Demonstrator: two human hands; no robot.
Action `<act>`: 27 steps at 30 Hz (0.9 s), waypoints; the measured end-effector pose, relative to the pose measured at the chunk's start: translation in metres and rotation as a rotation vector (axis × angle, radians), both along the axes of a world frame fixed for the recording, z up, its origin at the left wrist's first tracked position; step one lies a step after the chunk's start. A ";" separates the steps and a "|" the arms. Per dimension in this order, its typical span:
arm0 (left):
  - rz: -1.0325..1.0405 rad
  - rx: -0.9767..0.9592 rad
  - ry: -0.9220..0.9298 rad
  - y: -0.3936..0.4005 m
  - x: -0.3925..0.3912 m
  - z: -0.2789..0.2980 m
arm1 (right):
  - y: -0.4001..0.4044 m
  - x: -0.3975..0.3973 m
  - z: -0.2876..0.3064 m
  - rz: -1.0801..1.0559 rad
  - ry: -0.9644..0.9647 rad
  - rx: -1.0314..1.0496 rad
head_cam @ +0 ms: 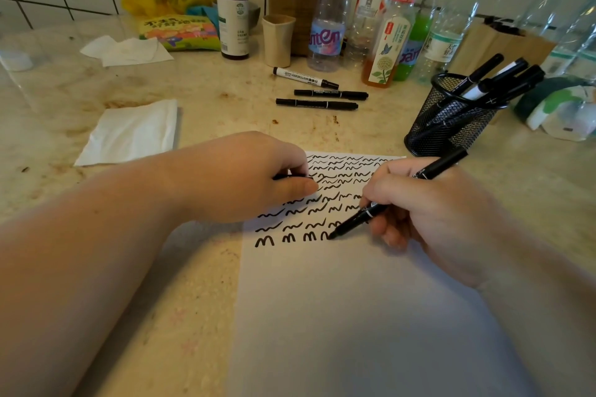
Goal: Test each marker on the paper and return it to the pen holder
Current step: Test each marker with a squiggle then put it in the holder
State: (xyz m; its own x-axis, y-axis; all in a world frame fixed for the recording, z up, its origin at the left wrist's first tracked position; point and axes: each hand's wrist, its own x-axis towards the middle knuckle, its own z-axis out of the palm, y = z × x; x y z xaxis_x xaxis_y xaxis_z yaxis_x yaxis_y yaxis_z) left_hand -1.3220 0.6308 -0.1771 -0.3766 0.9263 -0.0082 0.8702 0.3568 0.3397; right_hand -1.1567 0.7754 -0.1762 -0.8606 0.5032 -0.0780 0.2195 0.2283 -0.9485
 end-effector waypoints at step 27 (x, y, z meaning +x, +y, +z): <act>-0.005 0.022 -0.074 0.000 0.003 0.004 | 0.012 -0.006 -0.001 -0.121 0.320 -0.282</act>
State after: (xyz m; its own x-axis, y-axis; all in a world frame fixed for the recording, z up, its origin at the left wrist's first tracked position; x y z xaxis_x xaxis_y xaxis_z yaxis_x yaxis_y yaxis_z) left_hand -1.3186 0.6308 -0.1734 -0.3714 0.9283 -0.0153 0.8441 0.3445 0.4108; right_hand -1.1630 0.7878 -0.1774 -0.8002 0.5988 0.0348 -0.0867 -0.0580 -0.9945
